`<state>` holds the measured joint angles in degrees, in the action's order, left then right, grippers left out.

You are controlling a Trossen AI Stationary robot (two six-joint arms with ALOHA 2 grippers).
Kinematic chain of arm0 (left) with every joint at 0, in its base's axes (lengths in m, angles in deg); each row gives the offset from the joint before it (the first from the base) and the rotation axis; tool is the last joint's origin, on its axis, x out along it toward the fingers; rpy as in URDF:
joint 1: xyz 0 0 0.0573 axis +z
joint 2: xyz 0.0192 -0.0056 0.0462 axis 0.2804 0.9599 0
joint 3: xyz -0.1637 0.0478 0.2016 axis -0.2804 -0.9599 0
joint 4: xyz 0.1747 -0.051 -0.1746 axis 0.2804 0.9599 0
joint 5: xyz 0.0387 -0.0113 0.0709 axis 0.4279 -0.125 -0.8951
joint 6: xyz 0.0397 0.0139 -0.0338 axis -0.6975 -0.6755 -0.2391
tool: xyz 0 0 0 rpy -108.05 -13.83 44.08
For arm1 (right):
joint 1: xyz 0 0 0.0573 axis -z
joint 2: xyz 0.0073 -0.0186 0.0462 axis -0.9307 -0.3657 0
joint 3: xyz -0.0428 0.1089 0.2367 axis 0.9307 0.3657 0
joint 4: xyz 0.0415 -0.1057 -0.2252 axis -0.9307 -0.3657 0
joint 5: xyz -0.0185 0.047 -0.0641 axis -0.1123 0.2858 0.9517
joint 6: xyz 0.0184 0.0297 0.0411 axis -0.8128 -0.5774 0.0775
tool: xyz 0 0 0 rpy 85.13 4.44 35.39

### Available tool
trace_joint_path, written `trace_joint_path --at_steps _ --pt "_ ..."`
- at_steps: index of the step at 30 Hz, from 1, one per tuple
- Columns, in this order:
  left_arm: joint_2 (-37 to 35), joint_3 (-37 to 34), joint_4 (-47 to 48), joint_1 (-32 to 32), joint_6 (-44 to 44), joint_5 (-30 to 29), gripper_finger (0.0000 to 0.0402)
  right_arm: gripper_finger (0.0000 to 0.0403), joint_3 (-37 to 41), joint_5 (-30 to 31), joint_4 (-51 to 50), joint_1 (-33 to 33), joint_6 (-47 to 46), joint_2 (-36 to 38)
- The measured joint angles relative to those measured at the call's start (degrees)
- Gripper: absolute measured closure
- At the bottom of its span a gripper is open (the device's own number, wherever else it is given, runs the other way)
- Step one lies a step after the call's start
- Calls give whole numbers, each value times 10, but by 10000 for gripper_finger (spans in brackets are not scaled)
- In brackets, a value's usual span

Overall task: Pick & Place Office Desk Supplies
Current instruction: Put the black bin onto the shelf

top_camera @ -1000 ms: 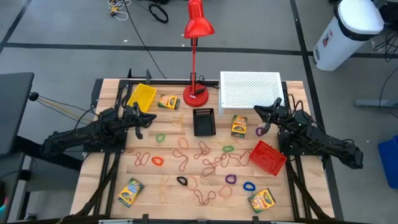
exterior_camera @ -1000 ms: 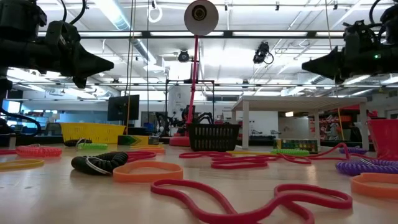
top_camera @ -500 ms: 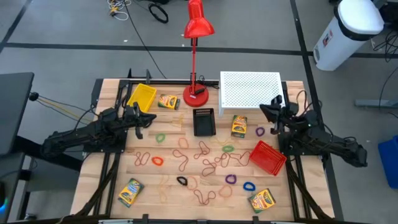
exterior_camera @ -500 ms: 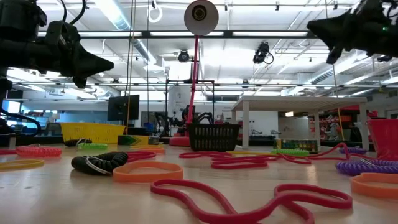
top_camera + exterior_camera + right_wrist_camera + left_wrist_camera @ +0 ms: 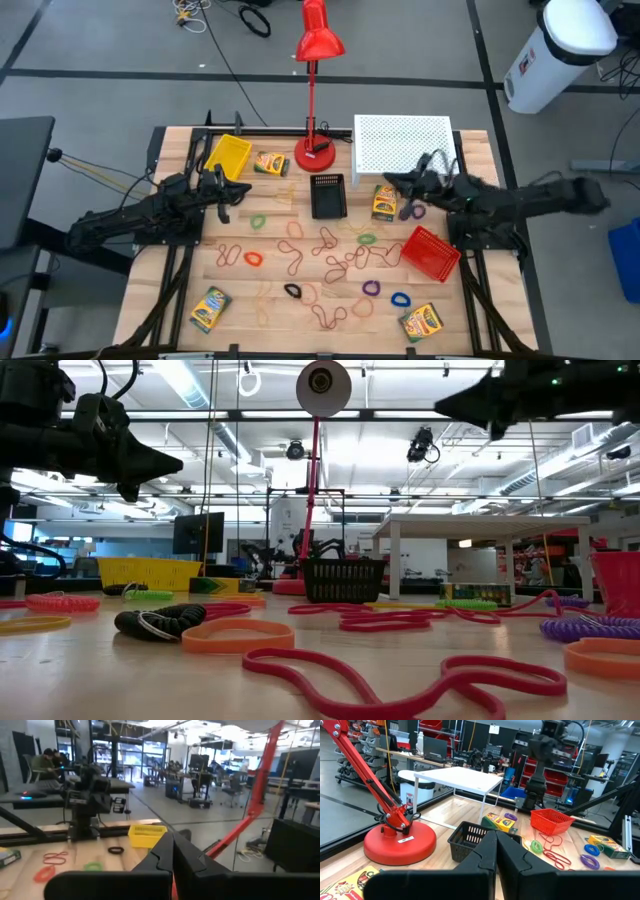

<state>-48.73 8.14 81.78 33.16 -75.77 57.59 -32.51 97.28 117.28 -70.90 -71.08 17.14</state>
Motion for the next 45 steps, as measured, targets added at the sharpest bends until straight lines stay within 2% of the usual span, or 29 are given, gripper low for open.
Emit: trace_joint_path --at_steps 5,8,11,14,20,22,24,29,35,40,45 --pt "0 0 0 0 0 0 394 401 3 44 245 -93 7 -207" --pt "0 0 0 0 0 0 394 402 -20 50 383 -129 14 -328" --pt "0 0 0 0 0 0 394 402 -76 97 384 -156 39 -411" --pt "0 0 0 0 0 0 394 402 -160 153 234 -165 39 -443" --pt "0 0 0 0 0 0 394 403 -346 170 -196 -164 -98 -449" --pt "0 0 0 0 0 0 394 403 -396 154 -302 -158 -140 -449" --pt "0 0 0 0 0 0 394 403 -440 105 -385 -145 -176 -450" --pt "0 0 0 0 0 0 394 403 -538 29 -567 -96 -211 -506" --pt "0 0 1 0 0 0 394 403 -670 -46 -733 -49 -187 -614" --pt "0 0 1 0 0 0 394 400 -762 -84 -846 -21 -126 -682" --pt "0 0 1 0 0 0 394 362 -798 -72 -889 -8 -117 -715"
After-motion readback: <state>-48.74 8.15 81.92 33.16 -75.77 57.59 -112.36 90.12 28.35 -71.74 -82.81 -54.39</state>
